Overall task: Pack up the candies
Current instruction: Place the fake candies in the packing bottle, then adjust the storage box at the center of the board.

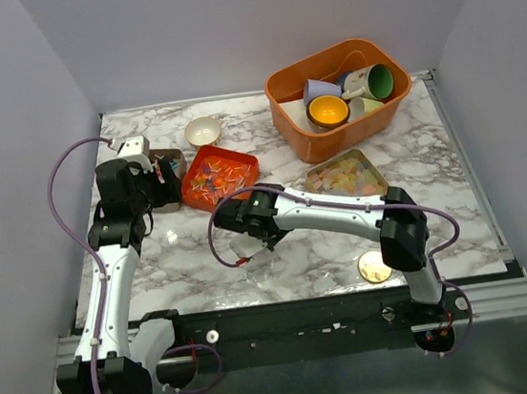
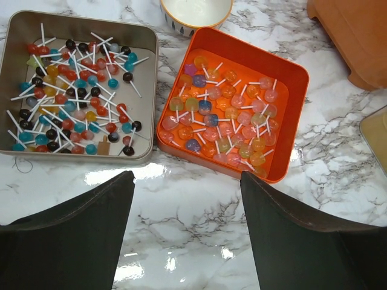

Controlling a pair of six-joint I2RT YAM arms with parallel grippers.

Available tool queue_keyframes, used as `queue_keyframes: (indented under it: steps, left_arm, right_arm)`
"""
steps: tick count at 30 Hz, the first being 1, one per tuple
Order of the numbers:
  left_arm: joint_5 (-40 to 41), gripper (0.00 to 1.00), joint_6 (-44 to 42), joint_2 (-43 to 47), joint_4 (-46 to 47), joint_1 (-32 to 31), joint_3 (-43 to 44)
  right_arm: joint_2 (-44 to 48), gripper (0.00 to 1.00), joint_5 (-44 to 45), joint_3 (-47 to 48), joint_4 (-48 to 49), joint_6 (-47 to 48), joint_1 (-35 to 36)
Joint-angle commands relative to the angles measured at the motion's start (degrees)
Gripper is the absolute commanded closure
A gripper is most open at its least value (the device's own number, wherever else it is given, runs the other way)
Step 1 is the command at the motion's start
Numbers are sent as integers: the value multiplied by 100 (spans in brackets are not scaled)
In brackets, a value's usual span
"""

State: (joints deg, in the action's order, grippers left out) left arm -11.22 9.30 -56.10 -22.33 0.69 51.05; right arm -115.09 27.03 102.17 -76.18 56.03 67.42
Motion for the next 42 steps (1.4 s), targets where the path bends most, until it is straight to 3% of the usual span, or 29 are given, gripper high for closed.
queue_keyframes:
  steps: [1,14,20,23,26,28,31,38,42]
  left_arm:
    - [-64,18,19,143,264,28,-25]
    - [-819,17,81,-516,501,19,107]
    - [-1409,18,-674,-1192,528,-86,116]
    - [-1505,19,-1034,-1763,317,-525,395]
    - [-1532,23,-1001,-2343,167,-753,782]
    - [-1392,28,-1018,-2783,255,-1017,1046]
    - [-1172,31,-1062,-3284,325,-1385,1336]
    - [-601,34,-956,-4566,413,-1896,2189]
    - [-574,36,-1026,-4814,413,-2133,2340]
  right_arm:
    - [100,99,707,-65,-1118,435,96]
    - [548,99,884,-409,-881,471,149]
    - [777,99,164,390,-1118,-370,79]
    - [1233,99,-959,400,-1118,-1151,-298]
    - [1646,99,-1997,41,-1030,-1909,-1220]
    - [2182,99,-1561,-400,-671,-1946,-2228]
    - [2350,99,-2156,-22,-679,-2218,-3204]
    - [2869,99,-2237,-434,-459,-2386,-3929]
    - [3097,99,-2202,-751,-406,-2377,-4078]
